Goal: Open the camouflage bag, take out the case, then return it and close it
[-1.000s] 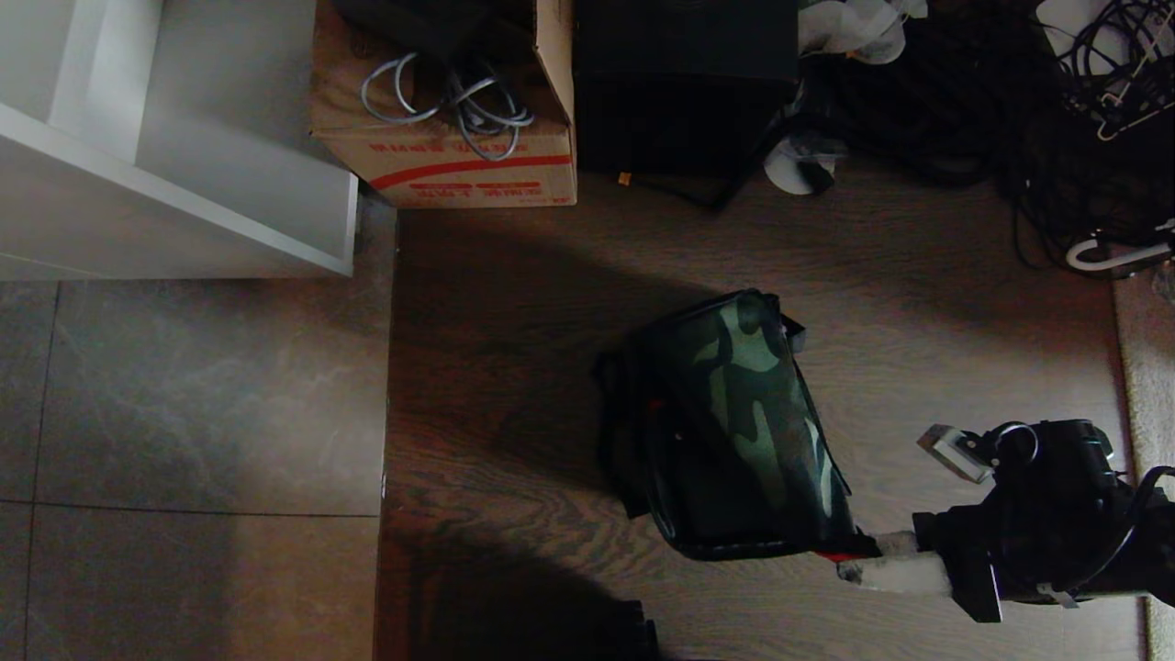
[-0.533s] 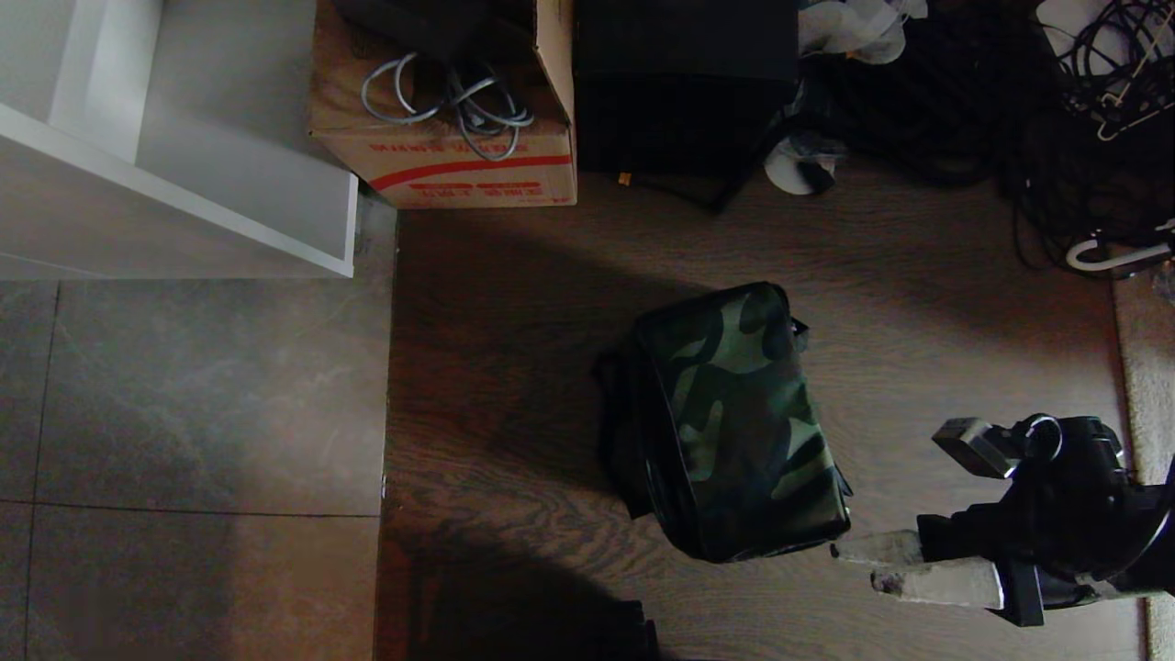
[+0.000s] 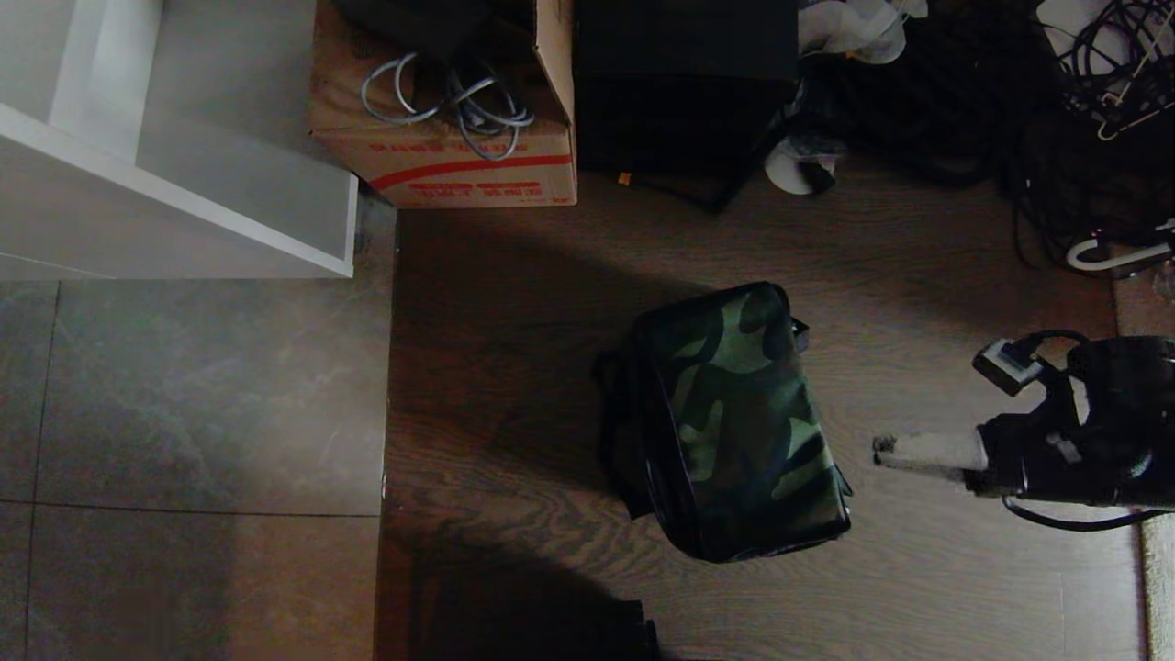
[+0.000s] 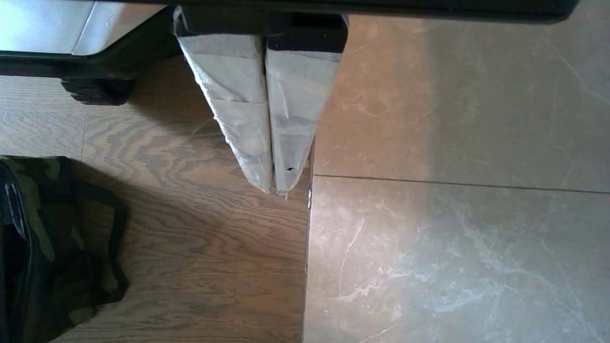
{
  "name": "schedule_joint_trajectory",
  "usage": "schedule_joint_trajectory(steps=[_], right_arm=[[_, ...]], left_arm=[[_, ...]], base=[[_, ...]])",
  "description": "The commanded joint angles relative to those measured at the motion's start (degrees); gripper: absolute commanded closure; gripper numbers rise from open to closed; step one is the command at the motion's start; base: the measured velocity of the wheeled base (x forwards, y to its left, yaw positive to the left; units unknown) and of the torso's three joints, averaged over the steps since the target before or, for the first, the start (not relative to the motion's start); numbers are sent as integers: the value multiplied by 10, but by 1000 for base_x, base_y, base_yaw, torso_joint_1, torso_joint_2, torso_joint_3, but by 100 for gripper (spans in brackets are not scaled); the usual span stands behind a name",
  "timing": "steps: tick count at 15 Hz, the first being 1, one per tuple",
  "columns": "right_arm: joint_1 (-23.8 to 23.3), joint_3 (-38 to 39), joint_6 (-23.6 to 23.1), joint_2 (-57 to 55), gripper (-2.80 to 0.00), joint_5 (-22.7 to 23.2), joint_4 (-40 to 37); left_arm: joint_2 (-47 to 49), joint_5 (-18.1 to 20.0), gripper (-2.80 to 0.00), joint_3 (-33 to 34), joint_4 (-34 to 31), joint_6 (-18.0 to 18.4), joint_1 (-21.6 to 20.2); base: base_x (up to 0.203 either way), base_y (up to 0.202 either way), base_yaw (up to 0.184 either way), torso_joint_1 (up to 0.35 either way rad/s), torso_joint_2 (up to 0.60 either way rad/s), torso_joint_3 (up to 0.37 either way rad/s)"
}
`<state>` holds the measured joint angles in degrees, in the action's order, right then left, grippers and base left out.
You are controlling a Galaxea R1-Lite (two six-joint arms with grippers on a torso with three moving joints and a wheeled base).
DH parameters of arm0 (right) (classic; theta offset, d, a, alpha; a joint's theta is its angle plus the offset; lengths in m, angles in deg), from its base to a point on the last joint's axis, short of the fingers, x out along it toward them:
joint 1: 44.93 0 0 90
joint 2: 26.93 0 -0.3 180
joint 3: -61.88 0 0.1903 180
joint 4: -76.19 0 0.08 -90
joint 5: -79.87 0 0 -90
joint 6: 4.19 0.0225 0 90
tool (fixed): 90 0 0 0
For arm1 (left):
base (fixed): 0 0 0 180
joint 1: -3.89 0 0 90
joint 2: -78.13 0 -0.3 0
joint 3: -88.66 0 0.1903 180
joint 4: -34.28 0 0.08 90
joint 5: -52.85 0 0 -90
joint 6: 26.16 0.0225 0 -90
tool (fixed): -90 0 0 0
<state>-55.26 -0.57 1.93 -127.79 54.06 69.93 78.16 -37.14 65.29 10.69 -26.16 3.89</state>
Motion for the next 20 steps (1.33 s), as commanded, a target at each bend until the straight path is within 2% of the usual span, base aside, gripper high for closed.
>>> schedule_joint_trajectory(steps=[1, 2, 3, 5, 8, 10, 12, 13, 15, 17, 18, 20], right_arm=[[5, -42, 152, -14, -280, -106, 17], [14, -42, 198, -16, -280, -123, 49], [24, -31, 210, -18, 0, -129, 78], [48, -21, 215, -20, 0, -136, 111], [59, -25, 210, -40, 0, -156, 115], [84, -30, 205, -54, 0, -207, 123], [114, -26, 189, -70, 0, -298, 164], [123, -24, 183, -75, 0, -314, 179], [123, -22, 152, -74, 0, -315, 179], [123, -7, 78, -77, 0, -321, 177], [123, -2, 60, -75, 0, -322, 174], [120, -2, 57, -64, 0, -323, 173]], left_arm=[[0, 0, 0, 0, 0, 0, 0], [0, 0, 0, 0, 0, 0, 0], [0, 0, 0, 0, 0, 0, 0], [0, 0, 0, 0, 0, 1, 0], [0, 0, 0, 0, 0, 0, 0], [0, 0, 0, 0, 0, 0, 0], [0, 0, 0, 0, 0, 0, 0], [0, 0, 0, 0, 0, 0, 0], [0, 0, 0, 0, 0, 0, 0], [0, 0, 0, 0, 0, 0, 0], [0, 0, 0, 0, 0, 0, 0], [0, 0, 0, 0, 0, 0, 0]], base=[[0, 0, 0, 0, 0, 0], [0, 0, 0, 0, 0, 0], [0, 0, 0, 0, 0, 0], [0, 0, 0, 0, 0, 0], [0, 0, 0, 0, 0, 0], [0, 0, 0, 0, 0, 0], [0, 0, 0, 0, 0, 0], [0, 0, 0, 0, 0, 0], [0, 0, 0, 0, 0, 0], [0, 0, 0, 0, 0, 0], [0, 0, 0, 0, 0, 0], [0, 0, 0, 0, 0, 0]])
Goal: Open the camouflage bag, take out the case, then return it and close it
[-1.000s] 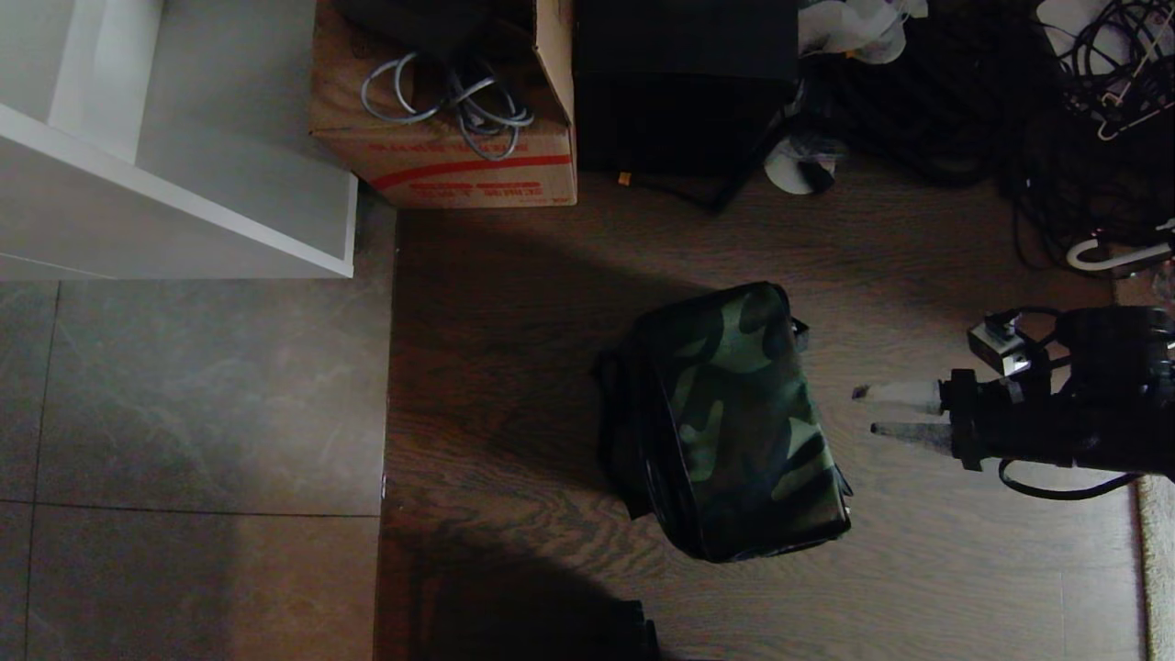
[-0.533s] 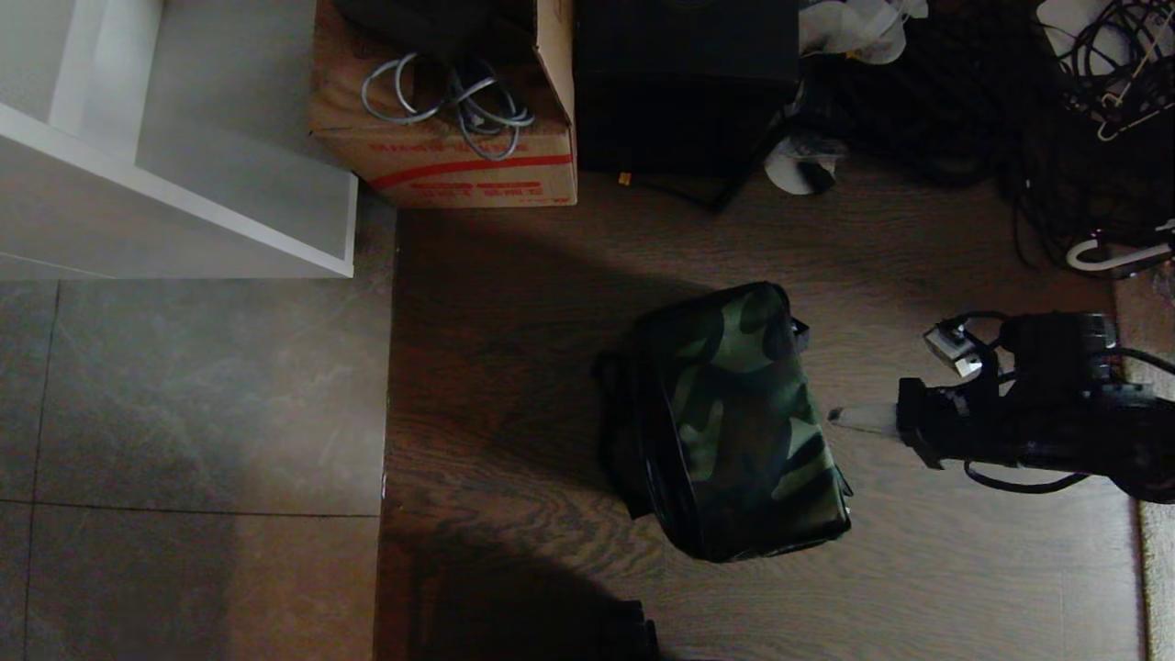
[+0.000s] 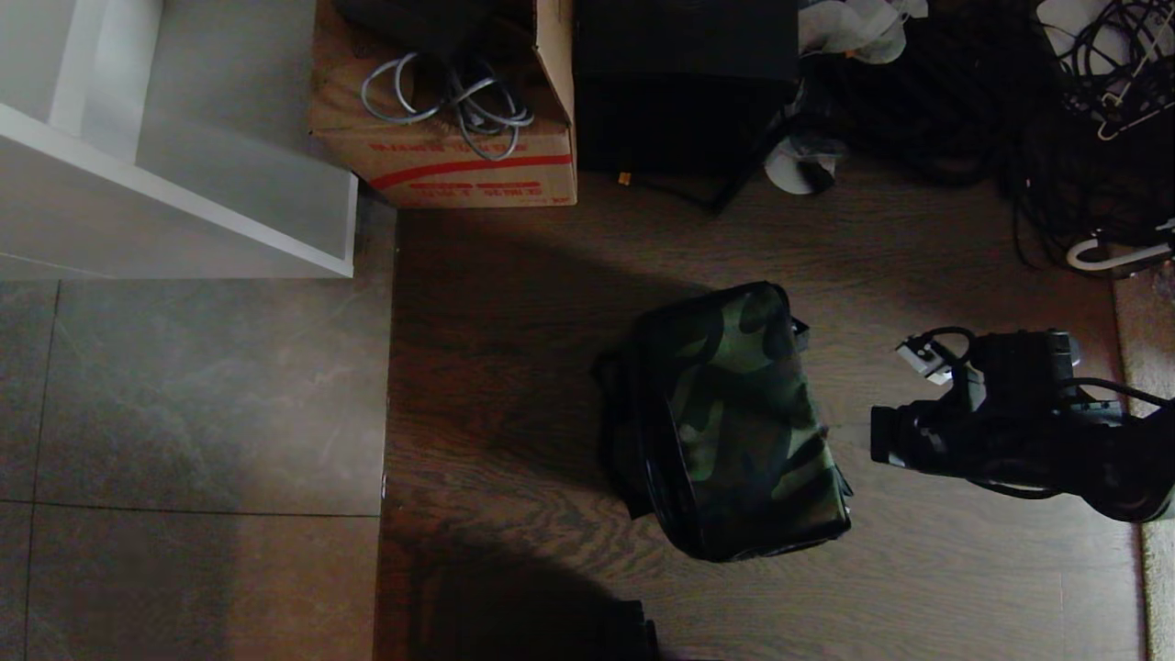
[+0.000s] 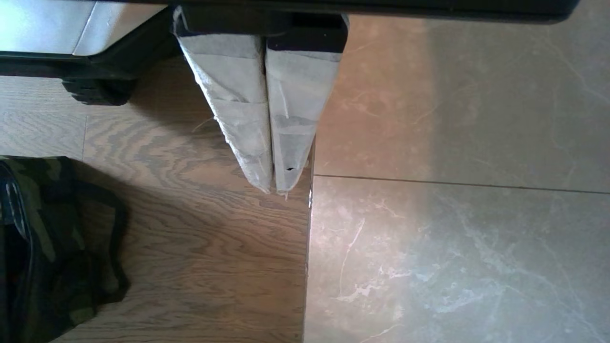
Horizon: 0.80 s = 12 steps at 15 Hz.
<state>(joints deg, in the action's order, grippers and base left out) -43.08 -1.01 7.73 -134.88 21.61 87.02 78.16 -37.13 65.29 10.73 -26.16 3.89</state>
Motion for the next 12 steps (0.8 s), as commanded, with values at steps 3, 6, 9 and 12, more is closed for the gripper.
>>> schedule_joint_trajectory(steps=[3, 6, 9, 12], right_arm=[[-5, 12, -13, 13, 0, 1, 2], [-17, 18, -46, 8, 0, 0, 1], [-20, 26, -100, -18, 0, -27, 0], [-19, 34, -119, -32, 0, -40, 6]], left_arm=[[0, 0, 0, 0, 0, 0, 0], [0, 0, 0, 0, -1, 0, 0], [0, 0, 0, 0, 0, 0, 0], [0, 0, 0, 0, 0, 0, 0]], base=[[0, 0, 0, 0, 0, 0], [0, 0, 0, 0, 0, 0], [0, 0, 0, 0, 0, 0], [0, 0, 0, 0, 0, 0]])
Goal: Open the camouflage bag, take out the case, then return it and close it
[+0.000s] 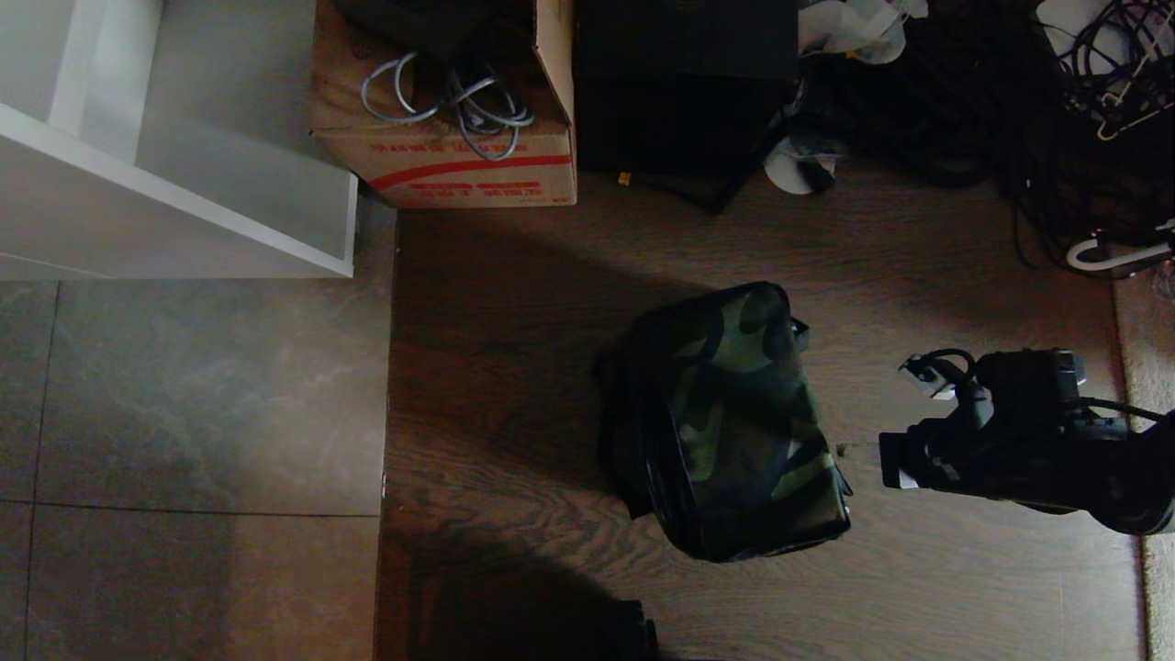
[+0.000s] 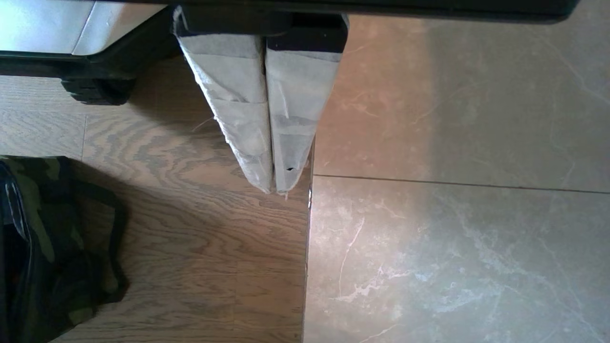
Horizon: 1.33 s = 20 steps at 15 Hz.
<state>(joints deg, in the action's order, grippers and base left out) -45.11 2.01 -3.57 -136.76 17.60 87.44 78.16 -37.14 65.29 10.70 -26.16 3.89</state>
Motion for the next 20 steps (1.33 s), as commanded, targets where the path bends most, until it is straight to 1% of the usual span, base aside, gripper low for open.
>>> schedule_joint_trajectory(steps=[1, 2, 7, 9, 12, 13, 15, 16, 18, 20], right_arm=[[4, 9, -11, -13, 0, -1, -5], [10, 14, -9, -13, 0, -1, -5], [66, 46, 15, -1, 0, -2, -5], [88, 50, 44, 1, 0, -2, -4], [109, 51, 107, 10, 0, -2, 2], [109, 51, 112, 21, 0, -2, 1], [100, 62, 114, 58, 0, -2, 0], [87, 73, 114, 85, 0, -2, -4], [69, 115, 107, 139, 0, -5, -11], [66, 163, 72, 207, 0, -26, -16]], left_arm=[[0, 0, 0, 0, -1, 0, 0], [0, 0, 0, 0, 0, 0, 0], [0, 0, 0, 0, 0, 0, 0], [0, 0, 0, 0, -1, 0, 0], [0, 0, 0, 0, 0, 0, 0], [0, 0, 0, 0, 0, 0, 0], [0, 0, 0, 0, 0, 0, 0], [0, 0, 0, 0, 0, 0, 0], [0, 0, 0, 0, 0, 0, 0], [0, 0, 0, 0, 0, 0, 0]], base=[[0, 0, 0, 0, 0, 0], [0, 0, 0, 0, 0, 0], [0, 0, 0, 0, 0, 0], [0, 0, 0, 0, 0, 0], [0, 0, 0, 0, 0, 0], [0, 0, 0, 0, 0, 0], [0, 0, 0, 0, 0, 0], [0, 0, 0, 0, 0, 0], [0, 0, 0, 0, 0, 0], [0, 0, 0, 0, 0, 0]])
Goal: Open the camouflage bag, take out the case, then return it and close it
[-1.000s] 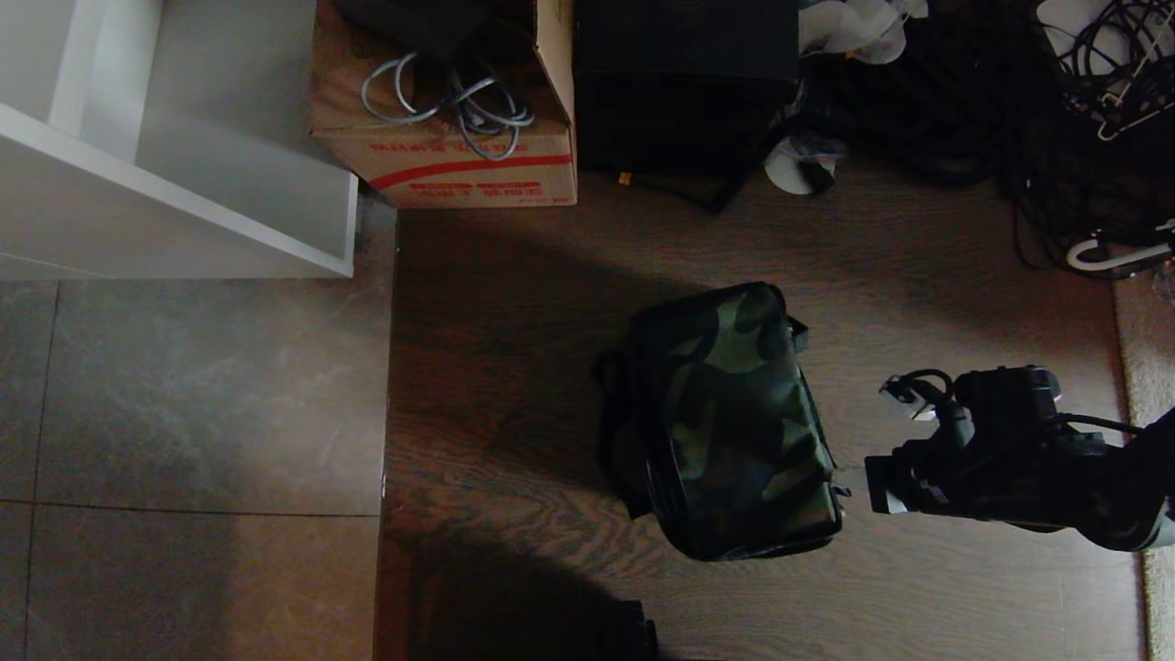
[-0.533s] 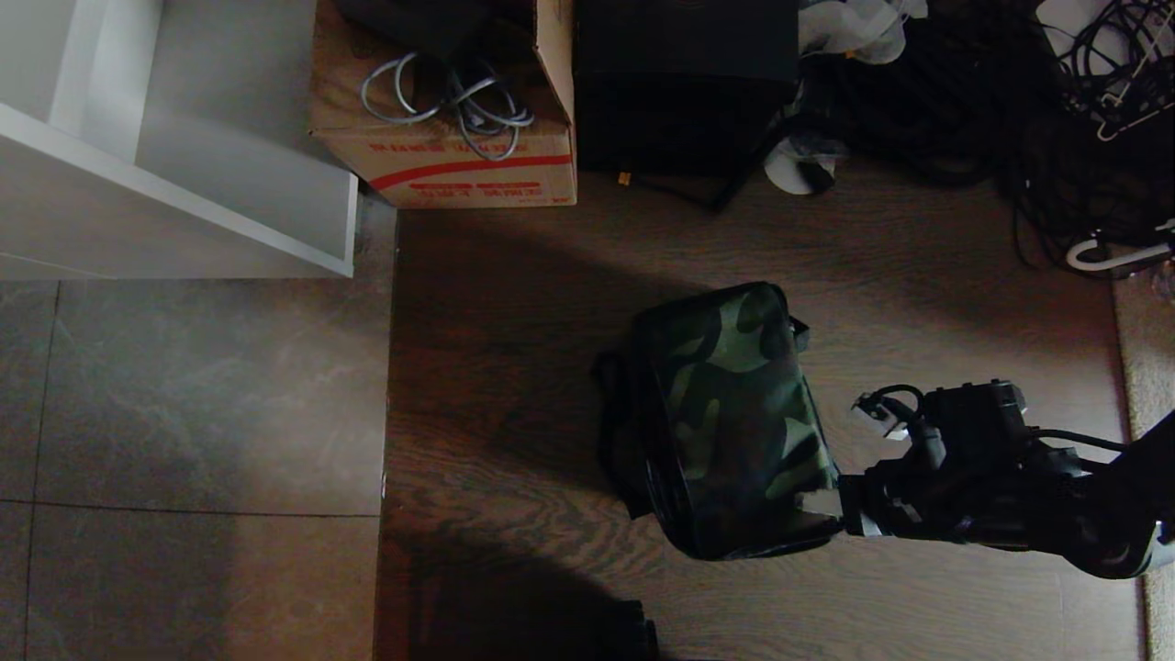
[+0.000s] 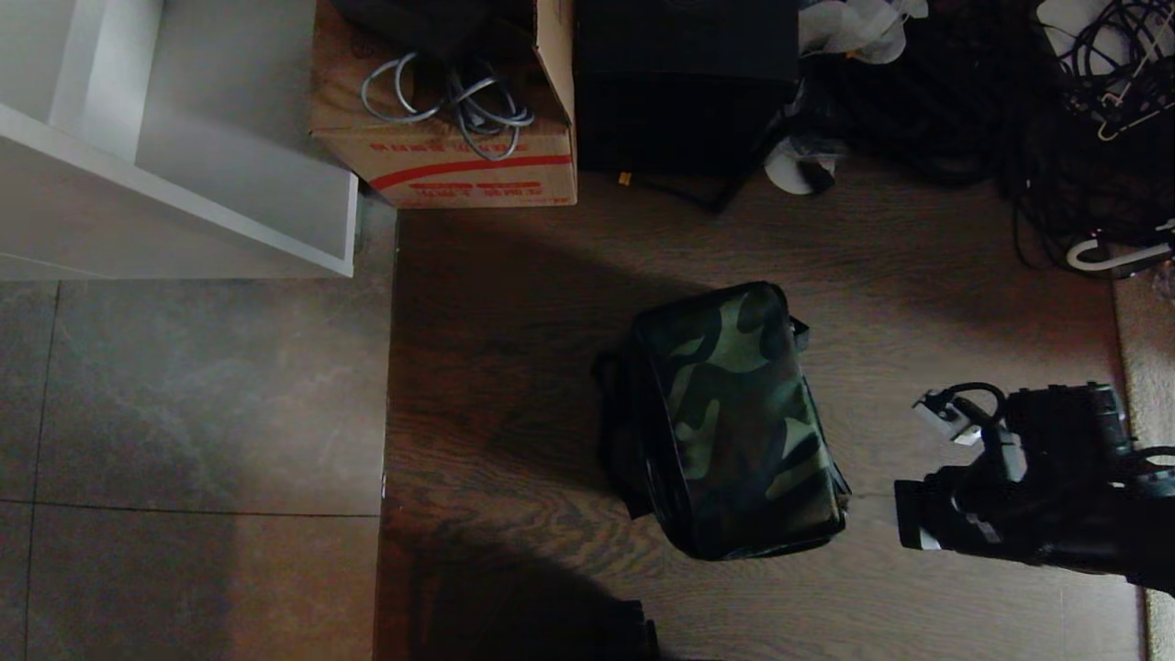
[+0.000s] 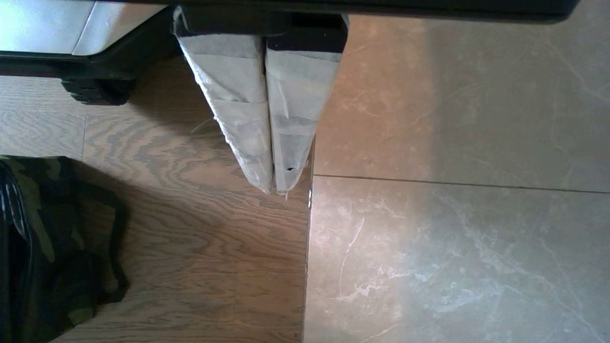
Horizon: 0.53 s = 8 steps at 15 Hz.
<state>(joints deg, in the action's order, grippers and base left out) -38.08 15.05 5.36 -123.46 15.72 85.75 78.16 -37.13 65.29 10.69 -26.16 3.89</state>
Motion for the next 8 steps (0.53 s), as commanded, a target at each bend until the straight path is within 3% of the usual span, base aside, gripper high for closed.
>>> schedule_joint_trajectory(steps=[1, 4, 8], right_arm=[[-5, 52, -41, 117, 0, -20, -6], [-7, 92, -97, 279, 0, -56, -96], [-9, 101, -118, 573, 0, -108, -334]], left_arm=[[0, 0, 0, 0, 0, 0, 0], [0, 0, 0, 0, 0, 0, 0], [0, 0, 0, 0, 0, 0, 0]], base=[[0, 0, 0, 0, 0, 0], [0, 0, 0, 0, 0, 0], [0, 0, 0, 0, 0, 0]])
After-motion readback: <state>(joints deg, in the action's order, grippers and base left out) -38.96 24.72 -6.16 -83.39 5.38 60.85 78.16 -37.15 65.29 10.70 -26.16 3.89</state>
